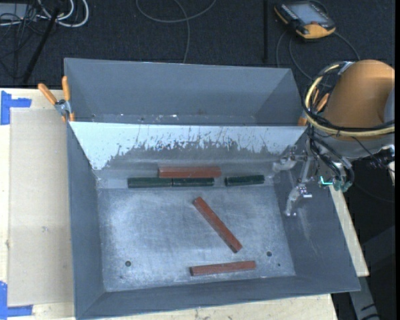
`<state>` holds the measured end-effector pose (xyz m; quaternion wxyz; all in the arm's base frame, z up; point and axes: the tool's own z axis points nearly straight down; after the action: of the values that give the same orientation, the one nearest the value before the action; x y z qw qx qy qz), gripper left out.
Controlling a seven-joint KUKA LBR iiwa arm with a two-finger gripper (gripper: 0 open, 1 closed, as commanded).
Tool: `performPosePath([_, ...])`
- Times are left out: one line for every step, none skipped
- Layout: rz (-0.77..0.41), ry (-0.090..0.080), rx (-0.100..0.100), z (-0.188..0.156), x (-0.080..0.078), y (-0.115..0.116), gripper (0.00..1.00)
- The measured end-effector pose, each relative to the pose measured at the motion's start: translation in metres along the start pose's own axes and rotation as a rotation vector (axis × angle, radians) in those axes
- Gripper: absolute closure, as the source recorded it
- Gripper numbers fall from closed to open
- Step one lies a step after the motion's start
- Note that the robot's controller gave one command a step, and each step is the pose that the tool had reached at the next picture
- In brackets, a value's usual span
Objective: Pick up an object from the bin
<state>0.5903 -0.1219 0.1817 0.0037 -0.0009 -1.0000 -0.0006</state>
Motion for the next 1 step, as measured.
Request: performPosePath([-0.002, -0.007, 0.001, -0.0041, -0.0017, 0.0003, 0.00])
